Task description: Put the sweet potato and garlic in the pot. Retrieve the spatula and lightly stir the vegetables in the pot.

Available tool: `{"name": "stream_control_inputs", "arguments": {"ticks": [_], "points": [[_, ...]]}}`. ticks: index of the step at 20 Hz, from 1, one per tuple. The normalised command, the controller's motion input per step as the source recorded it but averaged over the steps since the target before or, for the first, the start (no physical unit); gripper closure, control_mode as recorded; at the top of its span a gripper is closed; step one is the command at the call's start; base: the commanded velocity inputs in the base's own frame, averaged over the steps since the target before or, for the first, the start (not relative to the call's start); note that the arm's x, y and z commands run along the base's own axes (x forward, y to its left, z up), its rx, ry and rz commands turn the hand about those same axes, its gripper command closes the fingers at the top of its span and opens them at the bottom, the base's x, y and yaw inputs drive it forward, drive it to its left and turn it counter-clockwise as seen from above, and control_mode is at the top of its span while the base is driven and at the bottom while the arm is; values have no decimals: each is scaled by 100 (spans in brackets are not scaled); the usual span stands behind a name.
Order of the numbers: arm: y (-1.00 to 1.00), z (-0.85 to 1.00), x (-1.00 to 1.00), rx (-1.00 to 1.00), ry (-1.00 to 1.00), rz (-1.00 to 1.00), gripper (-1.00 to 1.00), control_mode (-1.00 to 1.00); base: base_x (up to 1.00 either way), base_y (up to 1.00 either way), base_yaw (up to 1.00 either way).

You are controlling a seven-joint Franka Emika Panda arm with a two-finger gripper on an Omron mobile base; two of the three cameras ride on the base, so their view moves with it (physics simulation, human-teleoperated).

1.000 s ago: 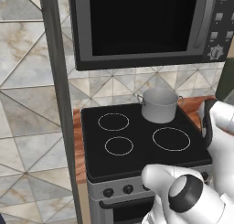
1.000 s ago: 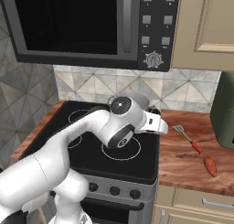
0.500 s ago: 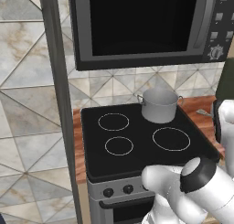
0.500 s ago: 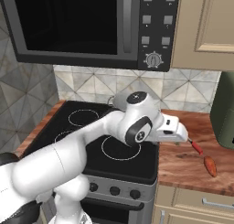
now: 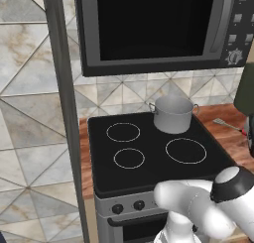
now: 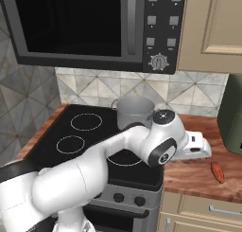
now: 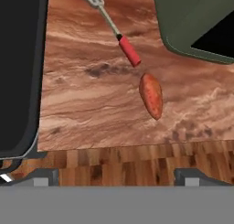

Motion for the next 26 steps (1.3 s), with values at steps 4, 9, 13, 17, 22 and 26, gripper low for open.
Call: {"name": "stream_control_inputs", "arguments": {"ticks": [4,9,13,17,22,26], "points": [[-48,-20,12,1,29,14,-100,-100,0,0,0],[-56,-20,11,6,18,21,-100,-100,0,0,0],[-40,-11,21,10,3,14,-100,-100,0,0,0],[-32,-14,27,9,0,2,-100,-100,0,0,0],[-31,-25,44,5,14,0,-100,-100,0,0,0],[-21,-35,37,6,9,0,-100,-100,0,0,0]]}}
